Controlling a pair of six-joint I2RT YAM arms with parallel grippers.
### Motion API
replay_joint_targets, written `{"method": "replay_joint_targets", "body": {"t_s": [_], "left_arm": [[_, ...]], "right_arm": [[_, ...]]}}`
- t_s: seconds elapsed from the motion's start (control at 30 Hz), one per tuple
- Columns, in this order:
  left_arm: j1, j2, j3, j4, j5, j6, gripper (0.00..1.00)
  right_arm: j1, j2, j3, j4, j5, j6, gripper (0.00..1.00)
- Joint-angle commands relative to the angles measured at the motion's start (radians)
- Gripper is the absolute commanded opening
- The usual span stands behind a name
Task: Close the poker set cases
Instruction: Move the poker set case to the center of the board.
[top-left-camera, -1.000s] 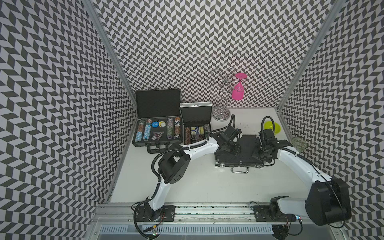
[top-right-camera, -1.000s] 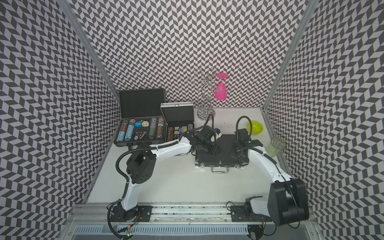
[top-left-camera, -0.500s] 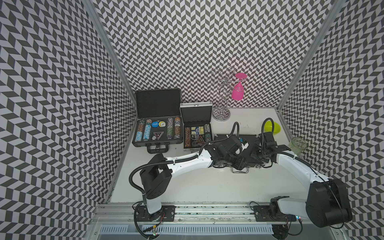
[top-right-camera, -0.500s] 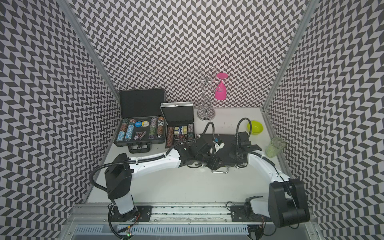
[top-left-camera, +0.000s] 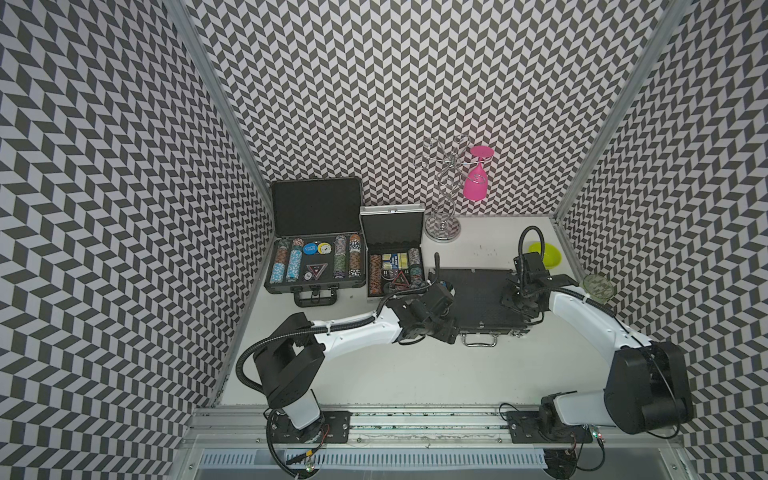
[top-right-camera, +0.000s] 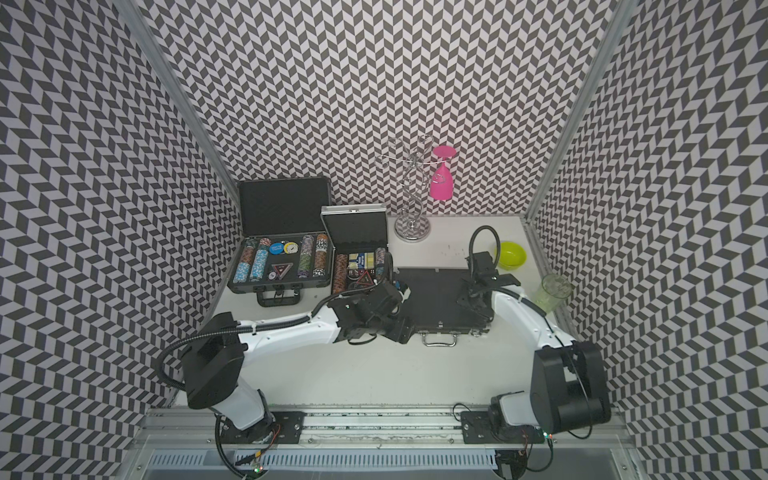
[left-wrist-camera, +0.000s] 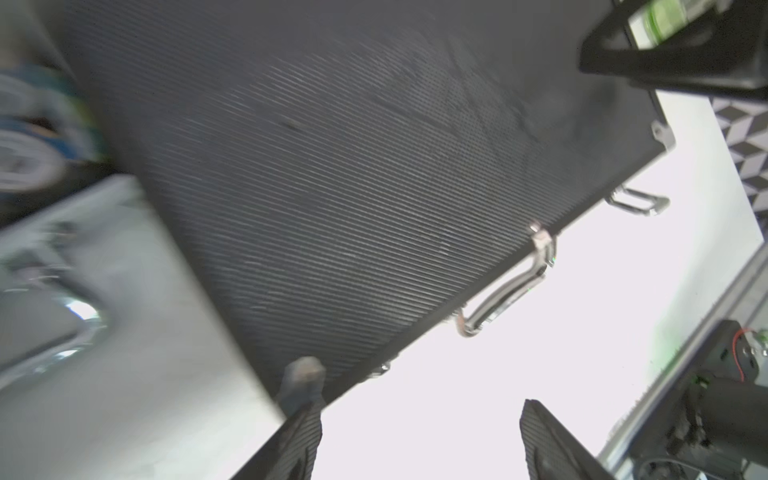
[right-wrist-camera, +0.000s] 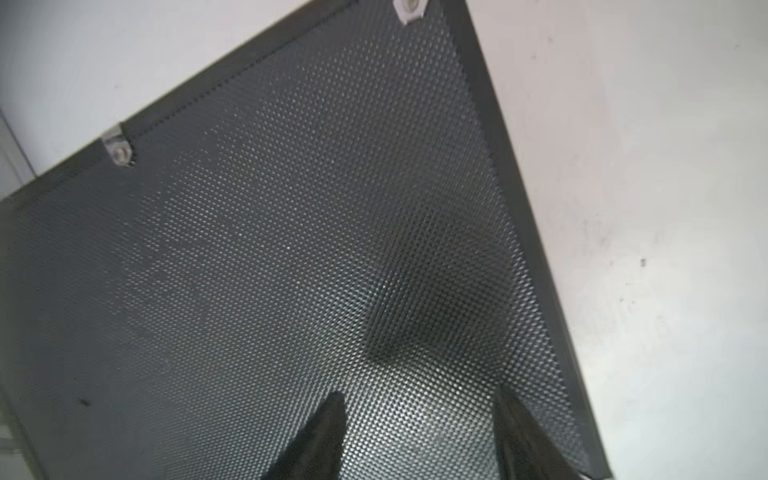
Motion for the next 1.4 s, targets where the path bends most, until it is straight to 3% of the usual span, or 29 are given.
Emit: {"method": "replay_joint_targets", "body": {"t_s": [0.0, 0.13, 0.37, 0.6, 0.73, 1.17, 1.37], "left_arm": [[0.050, -0.023, -0.026, 0.048, 0.036, -0.004, 0.80], [0.065, 0.037, 0.004, 0.037, 0.087, 0.027, 0.77], [0.074, 0.093, 0.002, 0.033, 0.012, 0.021, 0.72], [0.087, 0.208, 0.045, 0.105, 0.161, 0.093, 0.55], [0.087, 0.282, 0.131, 0.089, 0.203, 0.116, 0.46], [0.175, 0.412, 0.326, 0.053, 0.165, 0.100, 0.51], [0.219, 0.463, 0.400, 0.046, 0.170, 0.105, 0.52]], "right_arm": [[-0.031, 0.001, 0.042, -0.044, 0.074, -0.023, 0.65], [-0.079, 0.027, 0.018, -0.017, 0.054, -0.037, 0.68], [-0.116, 0.041, -0.069, 0.056, -0.002, -0.037, 0.70], [-0.118, 0.058, -0.156, 0.125, -0.108, -0.009, 0.62], [-0.118, 0.056, -0.183, 0.141, -0.091, 0.001, 0.60], [-0.125, 0.160, -0.178, 0.242, -0.199, -0.004, 0.55], [-0.069, 0.238, -0.117, 0.260, -0.230, 0.000, 0.54]]}}
